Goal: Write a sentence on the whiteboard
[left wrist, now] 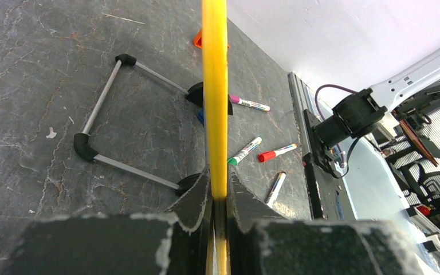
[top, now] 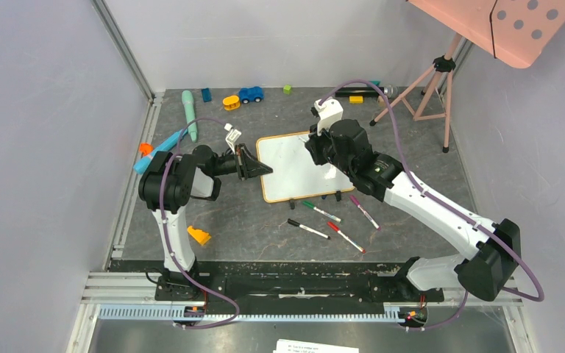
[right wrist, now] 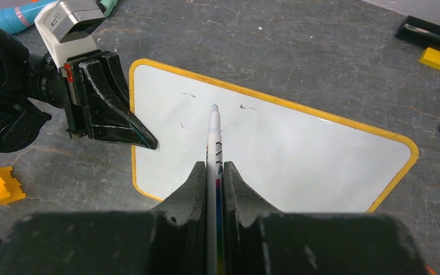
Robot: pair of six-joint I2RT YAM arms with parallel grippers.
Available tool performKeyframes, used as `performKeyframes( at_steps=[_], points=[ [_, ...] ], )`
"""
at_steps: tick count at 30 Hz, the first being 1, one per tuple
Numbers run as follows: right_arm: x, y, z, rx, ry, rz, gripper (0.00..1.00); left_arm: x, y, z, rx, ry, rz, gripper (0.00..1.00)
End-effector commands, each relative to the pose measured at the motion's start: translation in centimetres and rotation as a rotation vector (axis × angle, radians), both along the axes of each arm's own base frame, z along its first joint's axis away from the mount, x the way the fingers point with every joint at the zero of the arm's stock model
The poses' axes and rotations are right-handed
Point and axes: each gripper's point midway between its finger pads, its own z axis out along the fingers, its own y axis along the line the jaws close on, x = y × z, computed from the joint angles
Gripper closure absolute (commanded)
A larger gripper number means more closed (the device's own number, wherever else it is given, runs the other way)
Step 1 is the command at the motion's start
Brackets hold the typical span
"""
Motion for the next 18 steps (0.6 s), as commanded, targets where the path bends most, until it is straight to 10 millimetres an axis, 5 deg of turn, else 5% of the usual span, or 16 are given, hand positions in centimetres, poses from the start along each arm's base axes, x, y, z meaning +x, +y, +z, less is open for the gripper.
performKeyframes(
  at_steps=[1, 18],
  points=[
    [0.8, 0.3, 3.1, 0.048, -0.085, -0.013, 1.0, 1.1, -0.1, 0.9, -0.013, -0.115, 0.009, 0.98],
    [-0.1, 1.4, 2.6, 0.07, -0.069, 0.058, 1.0, 0.7, -0.2, 0.8, -0.011, -0.12, 0.012, 0.98]
  ],
)
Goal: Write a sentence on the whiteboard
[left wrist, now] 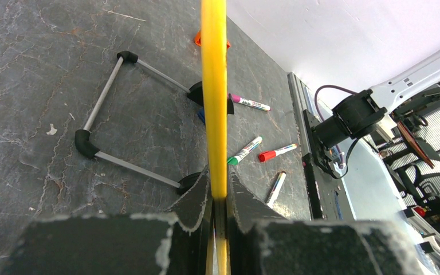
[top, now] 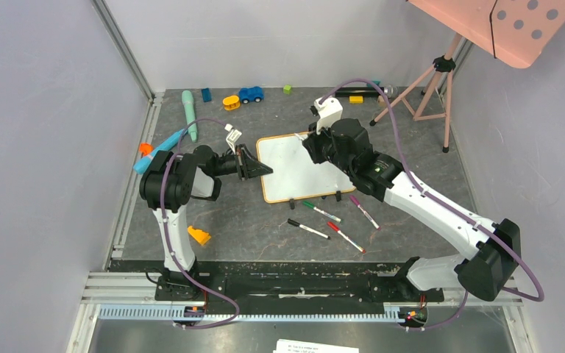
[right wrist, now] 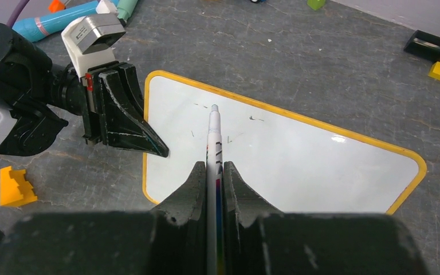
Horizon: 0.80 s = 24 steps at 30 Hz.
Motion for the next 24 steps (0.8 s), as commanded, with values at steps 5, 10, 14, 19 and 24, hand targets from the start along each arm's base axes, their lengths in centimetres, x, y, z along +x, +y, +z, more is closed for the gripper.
performKeyframes(
  at_steps=[5, 10, 14, 19, 24],
  points=[
    [-0.6, 1.4, 1.3, 0.037, -0.033, 0.062, 1.0, 0.5, -0.1, 1.3, -0.011, -0.135, 0.023, 0.97],
    [-1.5, 3.1, 1.6, 0.059, -0.053, 0.151, 1.0, 0.4, -0.1, 1.3, -0.011, -0.14, 0.043, 0.96],
    [-1.5, 3.8, 1.1, 0.044, -0.041, 0.154, 1.0, 0.5, -0.1, 1.3, -0.012, -0.137, 0.052, 0.96],
    [-1.5, 4.1, 0.0, 0.013, -0.004, 0.141, 1.0, 0.4, -0.2, 1.3, -0.013, -0.131, 0.042, 0.96],
    [-1.9, 5.2, -0.4, -0.03, -0.018, 0.153, 1.0, 0.3, -0.3, 1.3, -0.012, -0.131, 0.033, 0.95]
  ],
)
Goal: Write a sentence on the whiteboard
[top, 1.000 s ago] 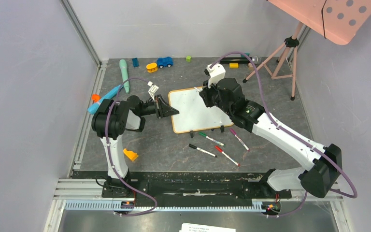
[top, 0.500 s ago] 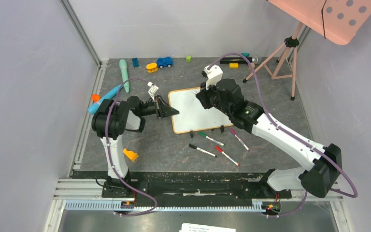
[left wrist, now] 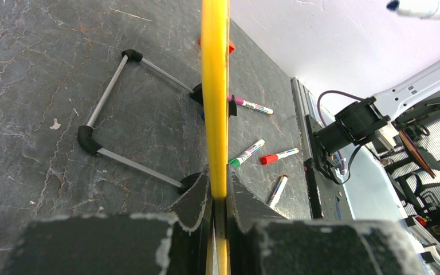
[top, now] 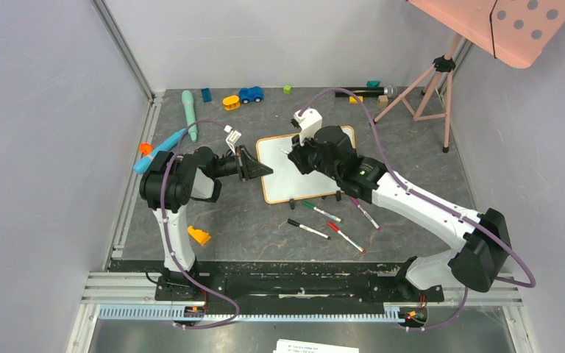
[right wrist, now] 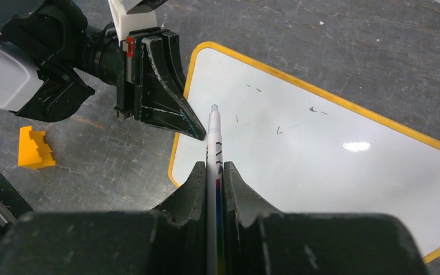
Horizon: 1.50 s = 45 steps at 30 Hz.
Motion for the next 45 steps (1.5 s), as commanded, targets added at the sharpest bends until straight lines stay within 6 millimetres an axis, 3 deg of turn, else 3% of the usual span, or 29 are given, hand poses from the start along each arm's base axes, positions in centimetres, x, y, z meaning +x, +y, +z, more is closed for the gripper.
performKeyframes(
  at_steps=[1, 8, 16, 22, 35, 45],
  points=[
    [0.0, 1.5, 2.2, -0.004, -0.066, 0.01, 1.0, 0.2, -0.2, 1.5, -0.008, -0.146, 0.004, 0.94],
    [0.7, 2.3, 2.3, -0.039, -0.067, -0.016, 1.0, 0.1, -0.3, 1.6, -0.008, -0.149, 0.0, 0.94],
    [1.3, 2.4, 3.2, 0.05, -0.055, -0.087, 1.0, -0.2, -0.3, 1.7, -0.005, -0.16, -0.015, 0.95],
    [0.7, 3.4, 2.2, -0.04, -0.052, 0.021, 1.0, -0.2, -0.3, 1.7, -0.005, -0.16, -0.015, 0.95],
    [1.0, 3.9, 1.0, -0.185, -0.069, 0.035, 1.0, -0.1, -0.3, 1.7, -0.005, -0.16, -0.016, 0.95],
    [1.2, 4.1, 0.4, -0.186, -0.08, 0.026, 1.0, -0.2, -0.3, 1.7, -0.005, -0.162, -0.015, 0.95]
  ],
)
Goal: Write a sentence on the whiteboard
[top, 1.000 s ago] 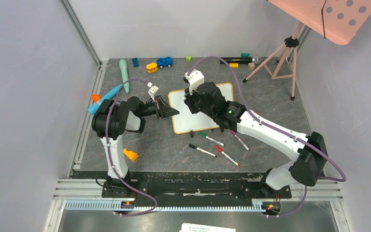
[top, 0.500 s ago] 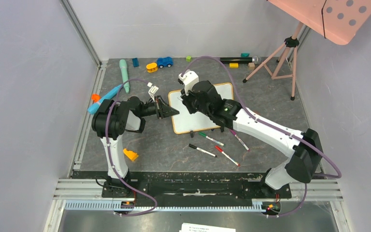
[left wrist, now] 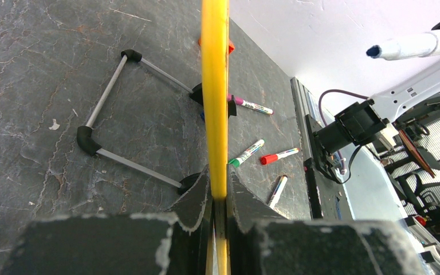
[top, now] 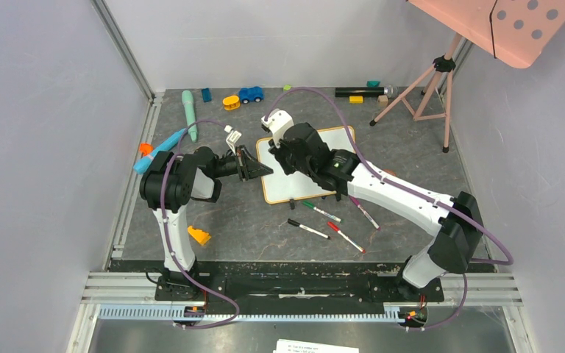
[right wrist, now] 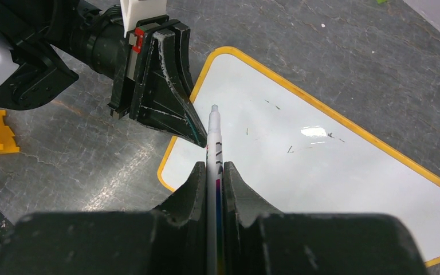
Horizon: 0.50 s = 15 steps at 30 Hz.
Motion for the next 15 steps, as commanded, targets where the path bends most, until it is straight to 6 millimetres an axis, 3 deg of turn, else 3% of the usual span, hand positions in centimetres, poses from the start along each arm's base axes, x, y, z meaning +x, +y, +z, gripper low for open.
performKeyframes(
  at_steps=[1, 15],
  points=[
    [0.9, 0.5, 1.7, 0.022, -0.058, -0.017, 1.0, -0.1, -0.2, 1.7, -0.005, -0.163, -0.011, 0.95],
    [2.7, 1.6, 1.5, -0.006, -0.089, -0.037, 1.0, -0.1, -0.2, 1.9, -0.005, -0.173, -0.016, 0.95]
  ],
)
